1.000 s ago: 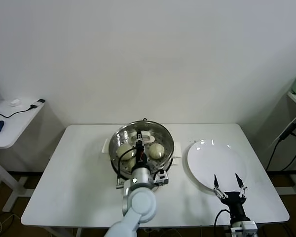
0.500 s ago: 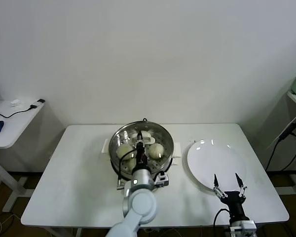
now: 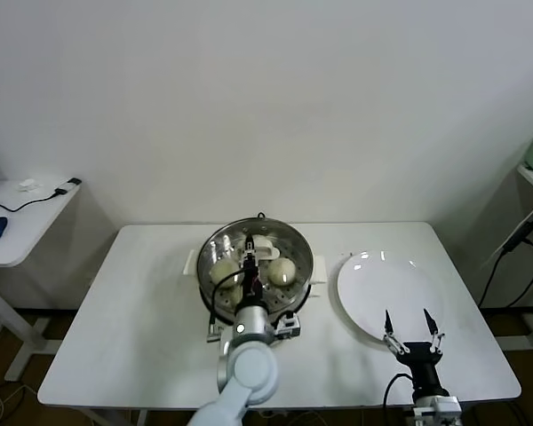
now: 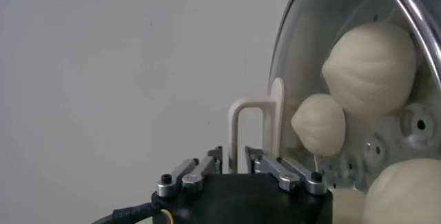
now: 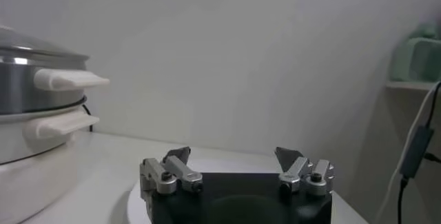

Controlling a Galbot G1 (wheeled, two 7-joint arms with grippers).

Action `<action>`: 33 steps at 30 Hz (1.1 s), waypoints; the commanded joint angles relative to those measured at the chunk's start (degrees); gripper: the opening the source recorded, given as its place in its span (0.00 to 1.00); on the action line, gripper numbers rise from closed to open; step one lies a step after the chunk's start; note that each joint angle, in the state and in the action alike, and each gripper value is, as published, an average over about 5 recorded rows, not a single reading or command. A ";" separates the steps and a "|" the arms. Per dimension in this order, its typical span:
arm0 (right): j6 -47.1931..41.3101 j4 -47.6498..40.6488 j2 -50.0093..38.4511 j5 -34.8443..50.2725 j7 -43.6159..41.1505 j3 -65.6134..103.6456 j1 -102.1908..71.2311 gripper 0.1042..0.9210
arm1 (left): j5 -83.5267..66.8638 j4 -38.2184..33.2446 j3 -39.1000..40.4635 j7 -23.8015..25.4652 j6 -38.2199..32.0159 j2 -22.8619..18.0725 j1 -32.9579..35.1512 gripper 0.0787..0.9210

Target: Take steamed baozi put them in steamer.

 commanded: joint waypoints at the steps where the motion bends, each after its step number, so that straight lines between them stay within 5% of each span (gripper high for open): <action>1: -0.28 0.75 -0.14 -0.19 -0.47 -0.06 -0.10 0.88 | -1.34 -3.71 0.53 1.11 -0.06 1.96 0.43 0.32; 9: -2.17 0.96 -0.19 0.38 -0.53 -0.73 -0.06 0.88 | -12.73 -14.97 2.74 0.91 -1.43 6.38 3.21 0.59; 15: 0.57 1.32 -0.21 1.72 0.06 -1.60 -0.45 0.88 | -32.65 -21.18 -0.48 -7.43 -12.20 8.70 6.50 0.79; 22: 3.63 2.22 -1.41 4.20 -0.58 -1.97 -1.17 0.88 | -82.35 -23.98 -19.50 -20.34 -30.93 8.47 11.89 0.88; 28: 4.54 0.23 -1.14 5.05 -0.66 -0.76 -0.67 0.88 | -114.59 -20.72 -42.35 -17.77 -33.70 12.05 19.41 0.88; 33: 4.72 -2.23 -1.71 6.72 -0.72 0.42 0.08 0.88 | -115.81 -11.99 -46.80 -14.66 -37.41 15.44 23.12 0.88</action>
